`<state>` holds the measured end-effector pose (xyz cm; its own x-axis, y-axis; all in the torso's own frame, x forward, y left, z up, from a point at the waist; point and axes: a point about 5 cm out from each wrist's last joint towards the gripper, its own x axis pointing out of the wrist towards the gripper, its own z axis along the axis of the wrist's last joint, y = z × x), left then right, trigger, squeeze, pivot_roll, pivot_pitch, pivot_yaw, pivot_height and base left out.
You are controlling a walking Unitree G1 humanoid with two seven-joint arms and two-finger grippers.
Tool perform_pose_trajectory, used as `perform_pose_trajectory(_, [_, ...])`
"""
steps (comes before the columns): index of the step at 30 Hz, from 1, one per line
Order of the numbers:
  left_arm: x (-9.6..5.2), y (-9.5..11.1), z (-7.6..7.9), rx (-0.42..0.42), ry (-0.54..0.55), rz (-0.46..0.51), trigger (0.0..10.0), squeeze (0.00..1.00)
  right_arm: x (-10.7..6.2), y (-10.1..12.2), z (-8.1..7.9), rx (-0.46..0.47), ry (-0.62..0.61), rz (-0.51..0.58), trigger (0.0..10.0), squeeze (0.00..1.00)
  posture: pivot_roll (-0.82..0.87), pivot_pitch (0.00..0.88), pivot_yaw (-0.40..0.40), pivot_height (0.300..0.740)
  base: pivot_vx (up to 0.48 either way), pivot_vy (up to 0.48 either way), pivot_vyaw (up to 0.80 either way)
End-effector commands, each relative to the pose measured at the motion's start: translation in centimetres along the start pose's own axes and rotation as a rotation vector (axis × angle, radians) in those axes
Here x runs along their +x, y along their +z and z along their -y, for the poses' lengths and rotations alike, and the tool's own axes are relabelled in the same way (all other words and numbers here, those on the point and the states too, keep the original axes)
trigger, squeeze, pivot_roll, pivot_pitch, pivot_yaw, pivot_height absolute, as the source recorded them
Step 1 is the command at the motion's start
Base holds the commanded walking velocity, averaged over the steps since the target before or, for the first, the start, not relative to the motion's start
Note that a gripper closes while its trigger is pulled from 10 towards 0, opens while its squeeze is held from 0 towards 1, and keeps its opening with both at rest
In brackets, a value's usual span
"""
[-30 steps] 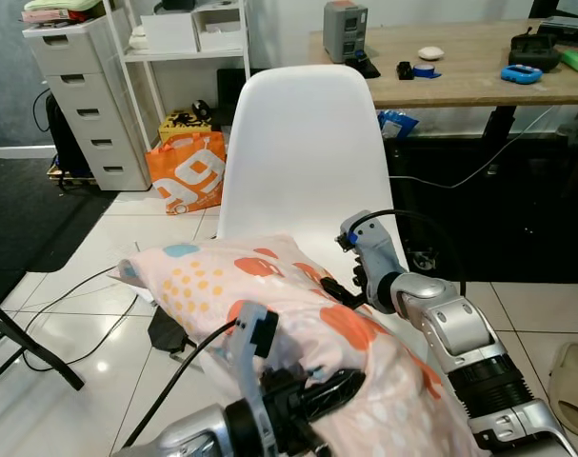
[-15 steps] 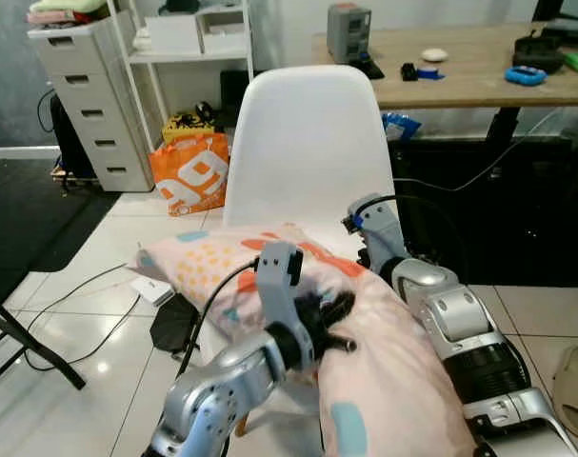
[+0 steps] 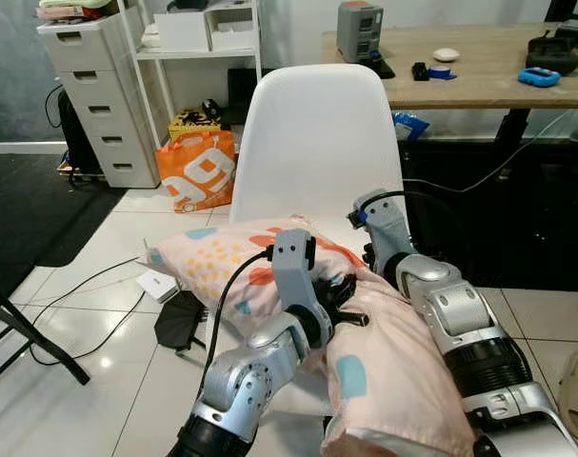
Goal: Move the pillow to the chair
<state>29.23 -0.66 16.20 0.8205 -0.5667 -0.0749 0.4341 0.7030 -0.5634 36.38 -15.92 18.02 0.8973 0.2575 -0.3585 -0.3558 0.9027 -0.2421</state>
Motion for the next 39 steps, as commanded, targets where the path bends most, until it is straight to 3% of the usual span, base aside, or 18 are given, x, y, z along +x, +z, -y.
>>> perform_pose_trajectory(1, [1.4, -0.6, 2.5, -0.132, 0.014, 0.018, 10.0, 0.0, 0.4, 0.8, -0.9, -0.026, 0.028, 0.023, 10.0, 0.0, -0.28, 0.069, 0.066, 0.565, 0.0, 0.0, 0.0])
perform_pose_trajectory(5, [2.0, -0.4, 1.8, -0.127, 0.055, 0.037, 10.0, 0.0, 0.5, 0.9, -1.1, -0.043, 0.024, 0.025, 10.0, 0.0, -0.28, 0.066, 0.069, 0.565, 0.0, 0.0, 0.0])
perform_pose_trajectory(7, [2.5, -0.5, 1.1, -0.038, 0.086, 0.022, 10.0, 0.0, 0.6, 1.1, -1.3, -0.052, 0.025, 0.029, 10.0, 0.0, -0.27, 0.063, 0.072, 0.565, 0.0, 0.0, 0.0])
perform_pose_trajectory(10, [2.6, -0.8, 1.1, -0.005, 0.077, 0.003, 10.0, 0.0, 0.6, 1.2, -1.4, -0.052, 0.027, 0.031, 10.0, 0.0, -0.27, 0.063, 0.073, 0.565, 0.0, 0.0, 0.0])
perform_pose_trajectory(14, [2.6, -1.7, 2.1, 0.061, 0.001, -0.028, 10.0, 0.0, 0.7, 1.2, -1.5, -0.051, 0.028, 0.035, 10.0, 0.0, -0.27, 0.052, 0.075, 0.565, 0.0, 0.0, 0.0])
perform_pose_trajectory(16, [2.7, -2.7, 3.3, 0.101, -0.095, -0.064, 10.0, 0.0, 0.8, 1.6, -1.4, -0.045, 0.026, 0.048, 10.0, 0.0, -0.27, 0.056, 0.069, 0.565, 0.0, 0.0, 0.0])
perform_pose_trajectory(21, [2.9, -3.3, 3.9, 0.108, -0.144, -0.076, 10.0, 0.0, 0.9, 1.9, -1.2, -0.04, 0.023, 0.061, 10.0, 0.0, -0.27, 0.061, 0.068, 0.565, 0.0, 0.0, 0.0])
perform_pose_trajectory(25, [2.6, -4.8, 6.6, 0.104, -0.31, -0.108, 10.0, 0.0, 0.7, 2.0, -1.1, -0.025, 0.021, 0.069, 10.0, 0.0, -0.29, 0.07, 0.07, 0.565, 0.0, 0.0, 0.0])
perform_pose_trajectory(33, [2.7, -5.1, 6.9, 0.102, -0.343, -0.111, 10.0, 0.0, 0.9, 1.8, -1.4, -0.032, 0.024, 0.065, 10.0, 0.0, -0.28, 0.068, 0.068, 0.565, 0.0, 0.0, 0.0])
perform_pose_trajectory(39, [3.0, -4.5, 7.1, 0.162, -0.365, -0.06, 10.0, 0.0, 1.0, 2.1, -1.6, -0.037, 0.028, 0.076, 10.0, 0.0, -0.28, 0.068, 0.073, 0.565, 0.0, 0.0, 0.0])
